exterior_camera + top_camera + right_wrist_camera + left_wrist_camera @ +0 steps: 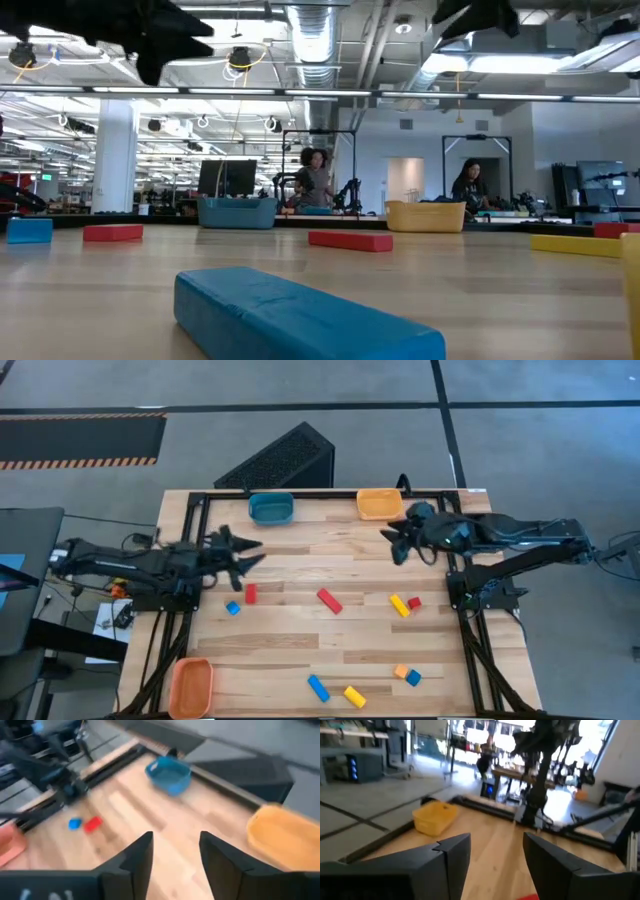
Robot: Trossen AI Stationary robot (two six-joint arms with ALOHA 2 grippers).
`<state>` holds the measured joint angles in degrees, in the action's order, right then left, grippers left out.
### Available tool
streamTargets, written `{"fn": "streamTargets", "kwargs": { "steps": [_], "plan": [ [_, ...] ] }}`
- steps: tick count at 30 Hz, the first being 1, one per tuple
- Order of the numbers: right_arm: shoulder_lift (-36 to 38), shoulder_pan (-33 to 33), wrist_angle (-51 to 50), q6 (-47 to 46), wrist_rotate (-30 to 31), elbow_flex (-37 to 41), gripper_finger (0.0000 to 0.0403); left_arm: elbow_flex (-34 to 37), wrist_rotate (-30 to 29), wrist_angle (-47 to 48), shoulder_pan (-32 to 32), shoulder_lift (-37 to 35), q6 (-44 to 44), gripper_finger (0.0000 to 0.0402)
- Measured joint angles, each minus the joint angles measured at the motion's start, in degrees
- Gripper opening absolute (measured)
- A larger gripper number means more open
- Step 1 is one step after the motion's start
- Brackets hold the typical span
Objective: Sort & place blocks by color
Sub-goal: Put the left red block into the blue bin
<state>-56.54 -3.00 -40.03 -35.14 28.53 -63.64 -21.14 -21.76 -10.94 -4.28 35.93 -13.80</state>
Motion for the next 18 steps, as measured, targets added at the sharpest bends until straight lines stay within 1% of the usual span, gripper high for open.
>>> {"fn": "streamTargets", "kwargs": {
  "steps": [3,6,7,9,11,13,16,18],
  "plan": [
    [2.31,-1.86,-8.91,-6.69,-0.37,0.0,0.021,-3.7,-0.5,3.56,-1.6,6.71,-9.21,0.017],
    [3.73,-3.56,-17.49,-12.72,0.68,-0.02,0.0226,-8.86,-0.87,14.58,-3.52,11.91,-18.8,0.017],
    [3.83,-3.93,-20.05,-14.82,1.18,0.0,0.023,-10.61,-2.05,19.37,-4.14,13.6,-22.75,0.017],
    [3.75,-4.67,-24.94,-18.85,2.37,0.0,0.0237,-13.77,-5.91,29.01,-4.83,16.77,-34.38,0.017],
    [3.36,-4.99,-28.99,-22.55,2.76,0.09,0.024,-16.09,-7.61,37.61,-4.83,19.72,-46.95,0.017],
    [2.59,-5.25,-32.07,-24.74,3.05,0.67,0.024,-17.05,-5.71,42.73,-4.72,22.85,-55.15,0.017],
    [1.66,-5.82,-34.12,-26.47,3.05,2.64,0.024,-17.32,1.43,44.69,-5.02,27.39,-60.88,0.017],
    [0.97,-5.97,-34.07,-26.55,3.04,3.97,0.024,-17.32,5.07,45.83,-5.55,30.79,-63.58,0.017]
  ]
}}
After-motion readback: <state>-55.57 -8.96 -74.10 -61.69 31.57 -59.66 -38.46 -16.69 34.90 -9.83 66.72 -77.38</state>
